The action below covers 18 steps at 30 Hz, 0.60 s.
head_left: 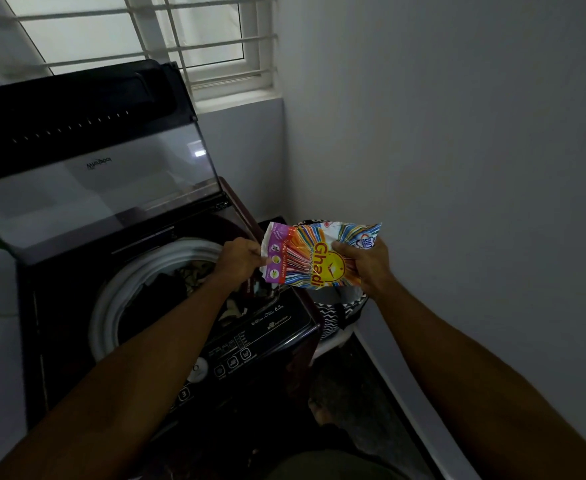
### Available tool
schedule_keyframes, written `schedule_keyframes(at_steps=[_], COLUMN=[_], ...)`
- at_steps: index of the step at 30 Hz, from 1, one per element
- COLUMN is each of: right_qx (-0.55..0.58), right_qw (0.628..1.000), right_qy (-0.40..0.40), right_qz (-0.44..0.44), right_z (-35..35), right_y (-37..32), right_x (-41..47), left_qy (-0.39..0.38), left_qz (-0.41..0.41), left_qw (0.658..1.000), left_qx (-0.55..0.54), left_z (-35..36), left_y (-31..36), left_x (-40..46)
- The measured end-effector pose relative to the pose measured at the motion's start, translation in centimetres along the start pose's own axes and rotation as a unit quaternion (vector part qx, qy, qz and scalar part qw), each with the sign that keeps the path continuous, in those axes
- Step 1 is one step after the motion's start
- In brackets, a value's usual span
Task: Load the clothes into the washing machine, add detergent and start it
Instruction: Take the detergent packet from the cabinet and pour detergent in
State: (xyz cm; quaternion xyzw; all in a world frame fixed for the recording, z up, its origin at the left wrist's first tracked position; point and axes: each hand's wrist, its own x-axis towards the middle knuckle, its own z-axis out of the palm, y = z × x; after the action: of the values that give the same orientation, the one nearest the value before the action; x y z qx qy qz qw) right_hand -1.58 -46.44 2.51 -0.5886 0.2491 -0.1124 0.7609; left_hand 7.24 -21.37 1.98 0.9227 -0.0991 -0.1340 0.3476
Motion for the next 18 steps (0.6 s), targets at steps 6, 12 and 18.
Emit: schedule_keyframes(at_steps=[6, 12, 18], right_qx=[0.000, 0.014, -0.010], right_qw=[0.999, 0.999, 0.998], right_qy=[-0.008, -0.005, 0.020], right_qz=[-0.031, -0.041, -0.057], right_z=[0.32, 0.34, 0.25], right_y=[-0.25, -0.45, -0.27], right_x=[-0.33, -0.79, -0.97], left_qy=[0.018, 0.024, 0.029], left_qz=[0.005, 0.001, 0.000], left_qw=[1.000, 1.000, 1.000], left_qx=[-0.014, -0.012, 0.005], left_z=[0.28, 0.58, 0.72], left_y=[-0.35, -0.33, -0.50], left_x=[0.05, -0.03, -0.10])
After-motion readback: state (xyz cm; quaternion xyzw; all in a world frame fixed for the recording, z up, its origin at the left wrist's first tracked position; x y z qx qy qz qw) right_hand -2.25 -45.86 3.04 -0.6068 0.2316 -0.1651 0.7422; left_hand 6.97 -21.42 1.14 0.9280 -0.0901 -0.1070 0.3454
